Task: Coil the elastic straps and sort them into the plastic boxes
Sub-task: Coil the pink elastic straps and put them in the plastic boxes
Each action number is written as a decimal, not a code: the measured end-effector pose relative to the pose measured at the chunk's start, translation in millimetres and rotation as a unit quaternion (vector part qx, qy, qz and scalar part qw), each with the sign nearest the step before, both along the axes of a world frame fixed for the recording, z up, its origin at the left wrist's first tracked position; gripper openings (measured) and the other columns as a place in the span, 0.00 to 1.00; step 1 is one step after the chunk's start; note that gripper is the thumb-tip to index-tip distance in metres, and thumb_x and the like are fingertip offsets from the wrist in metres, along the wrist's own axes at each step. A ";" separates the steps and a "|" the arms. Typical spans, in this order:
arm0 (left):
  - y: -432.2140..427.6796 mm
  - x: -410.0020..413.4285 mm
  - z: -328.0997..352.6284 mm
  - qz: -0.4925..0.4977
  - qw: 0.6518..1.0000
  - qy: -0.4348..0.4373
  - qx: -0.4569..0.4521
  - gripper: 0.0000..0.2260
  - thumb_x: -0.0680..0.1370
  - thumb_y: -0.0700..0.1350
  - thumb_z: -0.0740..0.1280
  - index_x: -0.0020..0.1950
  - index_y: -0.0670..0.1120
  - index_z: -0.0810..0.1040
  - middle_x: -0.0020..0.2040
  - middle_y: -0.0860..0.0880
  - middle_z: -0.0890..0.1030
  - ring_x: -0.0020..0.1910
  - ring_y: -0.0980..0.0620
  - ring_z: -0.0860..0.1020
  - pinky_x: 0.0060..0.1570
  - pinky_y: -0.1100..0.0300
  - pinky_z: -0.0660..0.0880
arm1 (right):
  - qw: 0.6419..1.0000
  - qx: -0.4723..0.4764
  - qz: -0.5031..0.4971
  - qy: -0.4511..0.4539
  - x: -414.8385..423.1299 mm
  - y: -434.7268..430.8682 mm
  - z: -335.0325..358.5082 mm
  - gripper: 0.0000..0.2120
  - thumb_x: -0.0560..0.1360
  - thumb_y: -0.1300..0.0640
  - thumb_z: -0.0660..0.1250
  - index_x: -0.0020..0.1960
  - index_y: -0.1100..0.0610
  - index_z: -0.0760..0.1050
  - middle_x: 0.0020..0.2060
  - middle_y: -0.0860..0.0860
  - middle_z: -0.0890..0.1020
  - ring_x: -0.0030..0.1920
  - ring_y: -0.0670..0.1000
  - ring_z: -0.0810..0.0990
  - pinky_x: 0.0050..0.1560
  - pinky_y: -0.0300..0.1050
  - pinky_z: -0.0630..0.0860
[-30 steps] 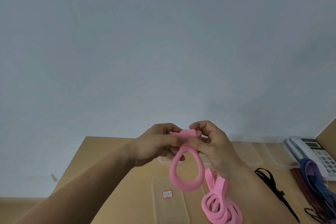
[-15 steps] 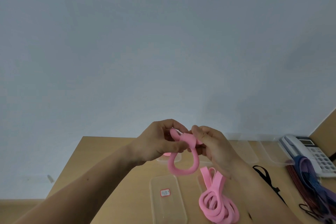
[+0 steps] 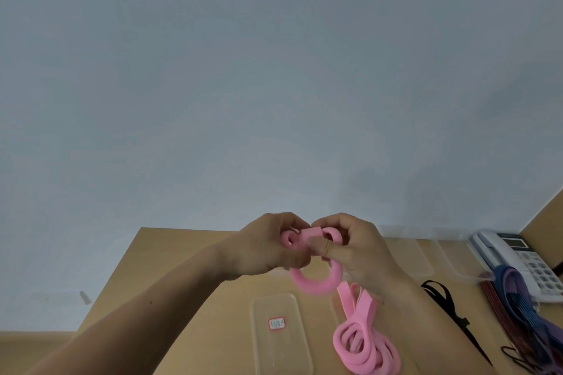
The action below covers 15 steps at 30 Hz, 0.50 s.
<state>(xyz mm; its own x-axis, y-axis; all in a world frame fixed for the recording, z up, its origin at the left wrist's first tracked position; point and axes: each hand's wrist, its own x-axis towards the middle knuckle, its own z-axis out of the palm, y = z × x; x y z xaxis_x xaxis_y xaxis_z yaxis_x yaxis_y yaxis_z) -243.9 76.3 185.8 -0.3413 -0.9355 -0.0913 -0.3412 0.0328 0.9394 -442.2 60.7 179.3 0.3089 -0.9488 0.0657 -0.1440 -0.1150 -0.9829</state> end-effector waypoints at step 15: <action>-5.5 3.3 -2.9 0.051 0.996 0.070 -0.033 0.08 0.73 0.41 0.73 0.51 0.48 0.80 0.47 0.43 0.82 0.38 0.49 0.81 0.40 0.57 0.79 | 0.995 -0.084 -0.017 0.049 5.8 -1.7 -10.0 0.16 0.63 0.53 0.76 0.47 0.41 0.77 0.46 0.43 0.83 0.45 0.46 0.82 0.43 0.42 0.81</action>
<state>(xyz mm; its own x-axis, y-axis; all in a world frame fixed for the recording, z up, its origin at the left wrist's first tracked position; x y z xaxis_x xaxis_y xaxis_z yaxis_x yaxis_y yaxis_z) -240.6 70.8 182.9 -0.2498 -0.9682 0.0128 -0.2122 0.0676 0.9749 -436.4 59.0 169.3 0.2899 -0.9370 0.1950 -0.2454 -0.2697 -0.9312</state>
